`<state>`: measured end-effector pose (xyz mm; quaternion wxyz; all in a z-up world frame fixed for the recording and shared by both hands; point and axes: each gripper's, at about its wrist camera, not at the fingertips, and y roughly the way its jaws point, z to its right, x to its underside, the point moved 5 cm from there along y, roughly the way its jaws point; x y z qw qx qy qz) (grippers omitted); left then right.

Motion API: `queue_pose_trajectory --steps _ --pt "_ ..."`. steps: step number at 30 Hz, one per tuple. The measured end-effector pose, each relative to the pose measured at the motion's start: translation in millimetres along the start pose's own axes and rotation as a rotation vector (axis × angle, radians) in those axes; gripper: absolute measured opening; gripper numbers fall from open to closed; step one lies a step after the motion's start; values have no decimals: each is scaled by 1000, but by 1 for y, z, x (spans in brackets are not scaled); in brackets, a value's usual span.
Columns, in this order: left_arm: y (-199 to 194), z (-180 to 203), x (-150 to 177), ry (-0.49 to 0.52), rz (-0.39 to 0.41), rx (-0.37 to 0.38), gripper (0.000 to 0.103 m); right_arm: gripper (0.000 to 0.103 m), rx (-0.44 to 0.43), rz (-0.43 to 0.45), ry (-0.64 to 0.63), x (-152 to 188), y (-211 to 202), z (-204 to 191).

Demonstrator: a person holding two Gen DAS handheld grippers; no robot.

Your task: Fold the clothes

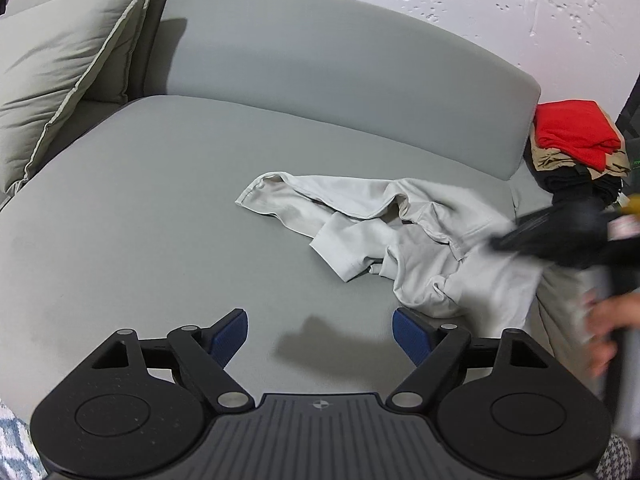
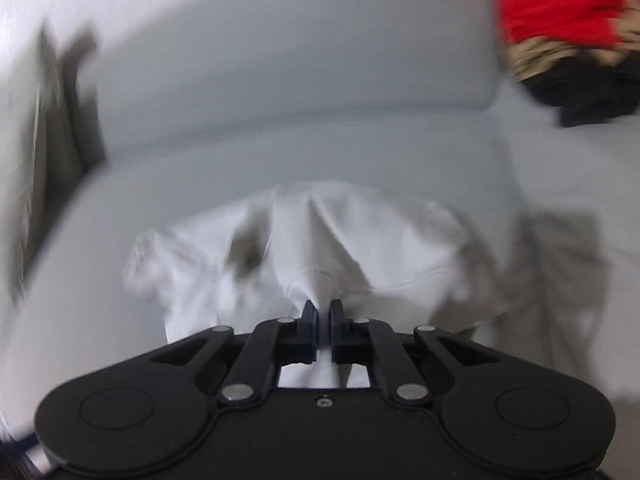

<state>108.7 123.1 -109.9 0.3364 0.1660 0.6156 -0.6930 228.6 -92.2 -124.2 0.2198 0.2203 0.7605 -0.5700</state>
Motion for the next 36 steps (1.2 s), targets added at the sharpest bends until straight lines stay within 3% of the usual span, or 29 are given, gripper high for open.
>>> queue_pose_trajectory --steps 4,7,9,12,16,21,26,31,36 --pt "-2 10 2 24 3 28 80 5 42 132 221 -28 -49 82" --pt "-1 25 6 56 -10 51 80 15 127 78 328 -24 -53 145" --pt "-1 35 11 90 -12 65 81 25 133 43 341 -13 -60 166" --pt "2 45 17 110 -20 86 80 52 114 35 293 7 -77 172" --pt "14 49 26 56 -48 123 73 52 -32 -12 339 37 -88 175" --pt "50 44 26 -129 -99 217 40 52 -179 -69 431 67 -81 178" --pt "97 42 15 -328 -156 308 34 52 -229 -74 501 79 -71 184" --pt "130 43 9 -395 -194 358 26 54 -247 -63 521 80 -69 192" --pt "149 52 0 -376 -203 362 23 56 -227 -70 514 81 -61 198"
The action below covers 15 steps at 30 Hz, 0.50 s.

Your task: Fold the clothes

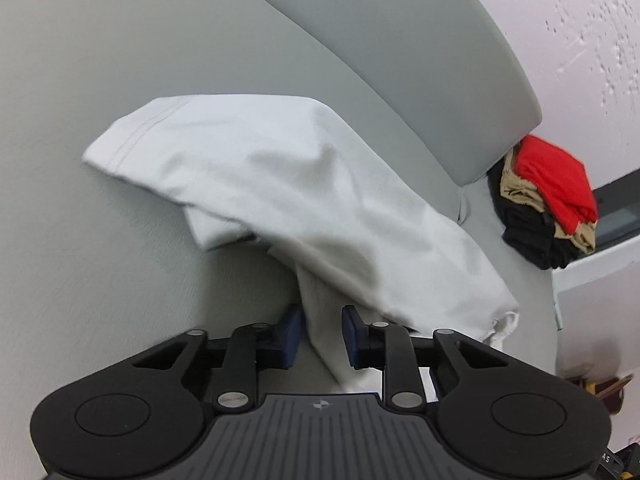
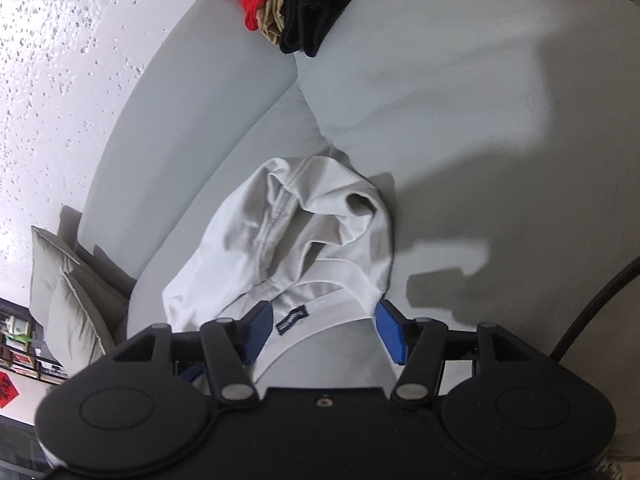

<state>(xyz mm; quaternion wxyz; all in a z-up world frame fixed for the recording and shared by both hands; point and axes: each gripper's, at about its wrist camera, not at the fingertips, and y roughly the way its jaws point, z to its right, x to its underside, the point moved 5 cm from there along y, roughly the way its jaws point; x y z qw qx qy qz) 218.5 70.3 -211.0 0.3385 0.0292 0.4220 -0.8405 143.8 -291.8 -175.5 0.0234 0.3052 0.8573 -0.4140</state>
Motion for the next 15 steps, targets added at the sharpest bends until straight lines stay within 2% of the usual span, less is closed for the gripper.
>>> queue_pose_trajectory --steps 2,5,9,12,15 --pt "6 5 -4 12 -2 -11 23 56 15 1 7 -1 2 5" --pt "9 10 -7 43 0 -49 3 56 32 9 4 -2 2 9" --pt "-10 19 -6 100 53 -107 1 54 55 39 -16 -6 -1 14" --pt "-40 28 -1 135 105 -102 1 42 81 70 -38 -10 -1 17" --pt "-66 28 6 149 143 -95 1 38 91 81 -54 -14 4 18"
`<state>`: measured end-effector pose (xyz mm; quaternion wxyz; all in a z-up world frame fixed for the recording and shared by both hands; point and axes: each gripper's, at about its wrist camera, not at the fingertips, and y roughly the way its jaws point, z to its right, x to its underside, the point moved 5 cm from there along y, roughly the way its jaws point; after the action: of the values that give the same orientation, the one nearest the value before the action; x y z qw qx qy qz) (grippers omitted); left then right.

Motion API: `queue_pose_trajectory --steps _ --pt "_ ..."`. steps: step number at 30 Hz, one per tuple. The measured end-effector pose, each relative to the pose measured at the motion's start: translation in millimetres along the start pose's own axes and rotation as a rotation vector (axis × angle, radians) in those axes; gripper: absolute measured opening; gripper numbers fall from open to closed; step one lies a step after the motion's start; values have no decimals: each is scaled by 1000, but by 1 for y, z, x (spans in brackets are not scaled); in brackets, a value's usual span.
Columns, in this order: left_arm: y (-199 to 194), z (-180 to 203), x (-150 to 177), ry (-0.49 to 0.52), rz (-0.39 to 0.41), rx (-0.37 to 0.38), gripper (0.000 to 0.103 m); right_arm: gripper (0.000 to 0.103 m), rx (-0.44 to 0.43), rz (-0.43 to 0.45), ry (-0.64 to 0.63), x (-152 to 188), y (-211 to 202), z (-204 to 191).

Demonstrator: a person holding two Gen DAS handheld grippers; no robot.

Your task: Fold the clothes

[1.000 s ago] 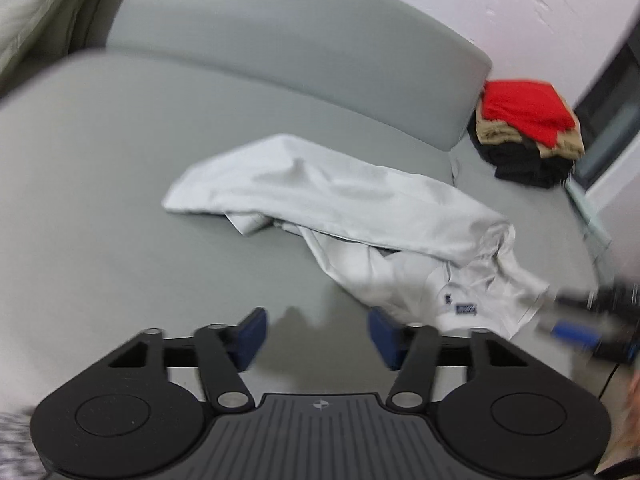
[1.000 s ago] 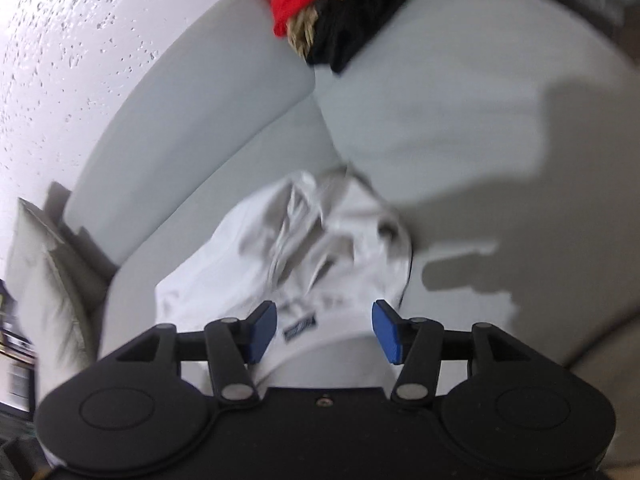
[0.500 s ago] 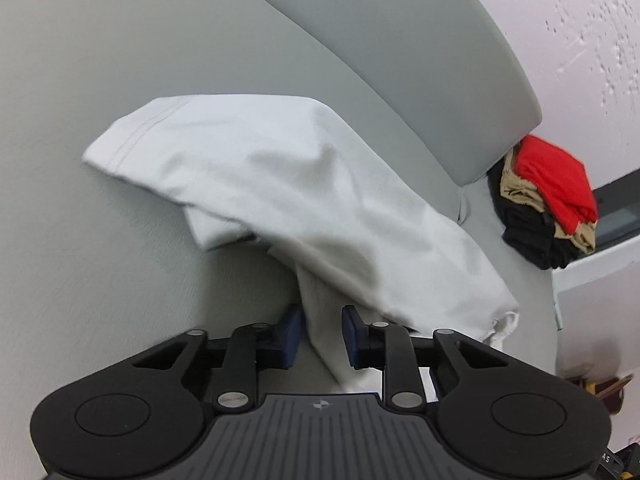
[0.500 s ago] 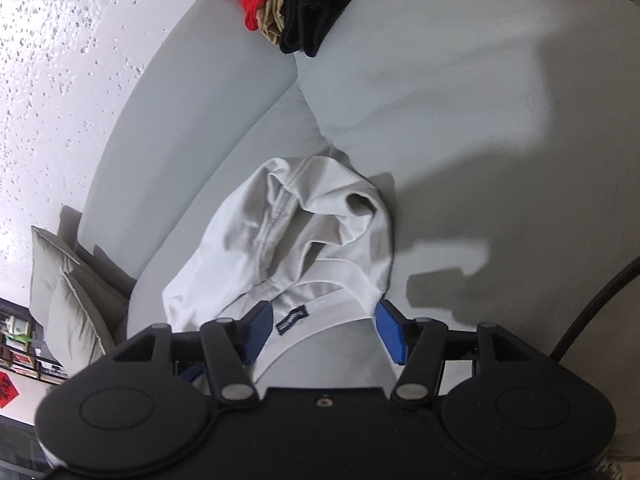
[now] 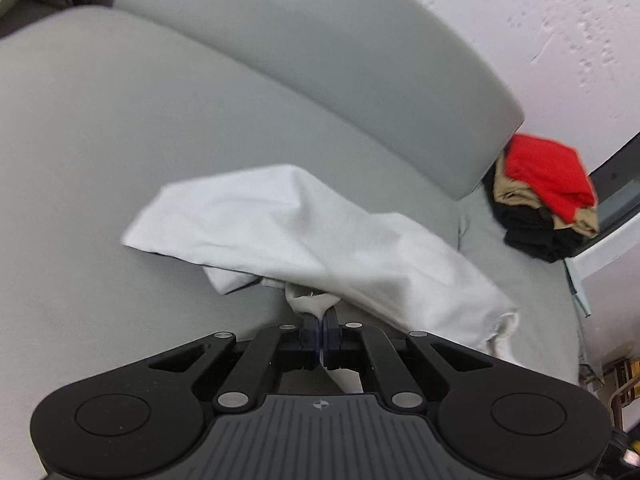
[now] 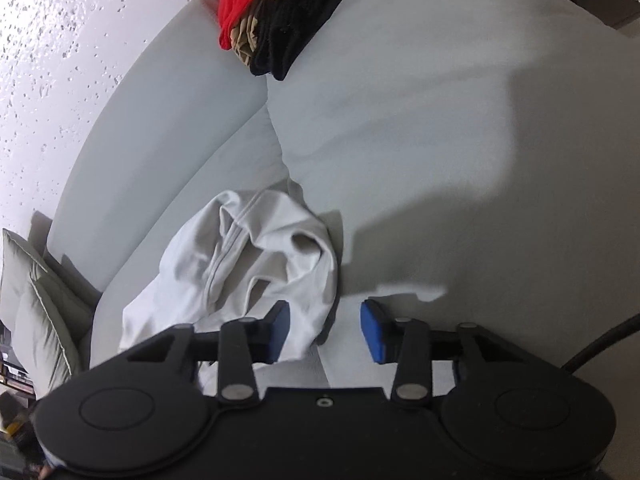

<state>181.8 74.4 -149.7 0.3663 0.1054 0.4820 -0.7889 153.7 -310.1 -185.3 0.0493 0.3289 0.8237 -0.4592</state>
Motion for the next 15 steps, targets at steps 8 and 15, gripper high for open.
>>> queue_pose_trajectory --steps 8,15 --pt "19 -8 17 -3 -45 -21 2 25 72 -4 -119 -7 30 -8" --pt "24 -26 18 -85 -59 14 13 11 -7 -44 -139 -14 47 1"
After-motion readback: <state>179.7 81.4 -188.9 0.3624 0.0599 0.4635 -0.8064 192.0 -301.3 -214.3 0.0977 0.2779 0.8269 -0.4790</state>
